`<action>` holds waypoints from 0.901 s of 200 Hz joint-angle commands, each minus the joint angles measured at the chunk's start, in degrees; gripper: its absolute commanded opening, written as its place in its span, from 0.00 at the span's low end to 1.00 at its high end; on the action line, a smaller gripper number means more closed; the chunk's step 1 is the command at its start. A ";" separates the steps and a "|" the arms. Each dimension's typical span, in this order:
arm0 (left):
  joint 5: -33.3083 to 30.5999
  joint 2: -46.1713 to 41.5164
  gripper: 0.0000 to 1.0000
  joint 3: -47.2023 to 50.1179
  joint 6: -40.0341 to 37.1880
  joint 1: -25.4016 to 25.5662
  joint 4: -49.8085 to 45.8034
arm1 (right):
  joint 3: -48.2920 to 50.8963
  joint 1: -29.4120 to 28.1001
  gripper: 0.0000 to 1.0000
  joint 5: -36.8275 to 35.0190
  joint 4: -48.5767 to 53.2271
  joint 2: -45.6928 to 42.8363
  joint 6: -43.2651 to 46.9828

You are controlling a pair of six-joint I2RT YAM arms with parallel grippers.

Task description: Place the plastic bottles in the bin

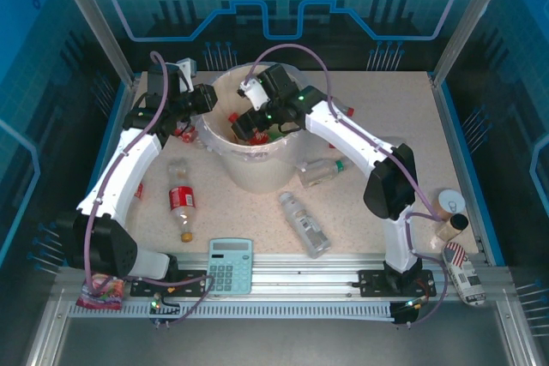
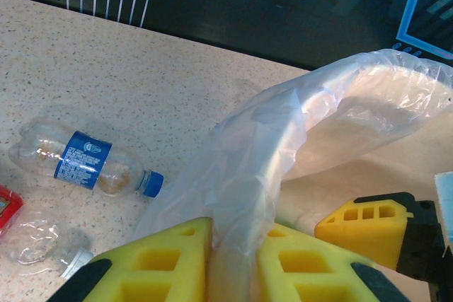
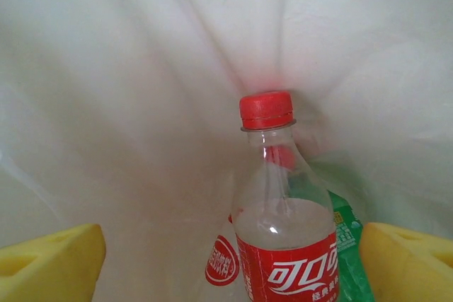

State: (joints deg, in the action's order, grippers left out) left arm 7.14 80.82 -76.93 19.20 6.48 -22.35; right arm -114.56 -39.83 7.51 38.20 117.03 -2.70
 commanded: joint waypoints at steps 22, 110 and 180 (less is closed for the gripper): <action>0.07 -1.10 0.21 1.33 -0.58 -0.77 -1.43 | -3.67 -0.72 1.00 0.15 1.73 -4.61 1.36; 0.05 -0.92 0.21 1.34 -0.57 -0.73 -1.41 | 9.05 -0.88 1.00 -4.61 -7.70 -27.65 1.01; -0.19 -0.77 0.21 1.21 -0.92 -0.81 -1.74 | 27.70 -0.07 1.00 -13.76 3.17 -47.60 -3.40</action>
State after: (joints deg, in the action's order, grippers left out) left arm 7.16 80.82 -76.73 19.20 6.46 -21.89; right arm -92.42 -39.81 -0.69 34.63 73.87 -3.29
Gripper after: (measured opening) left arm 0.210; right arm 0.998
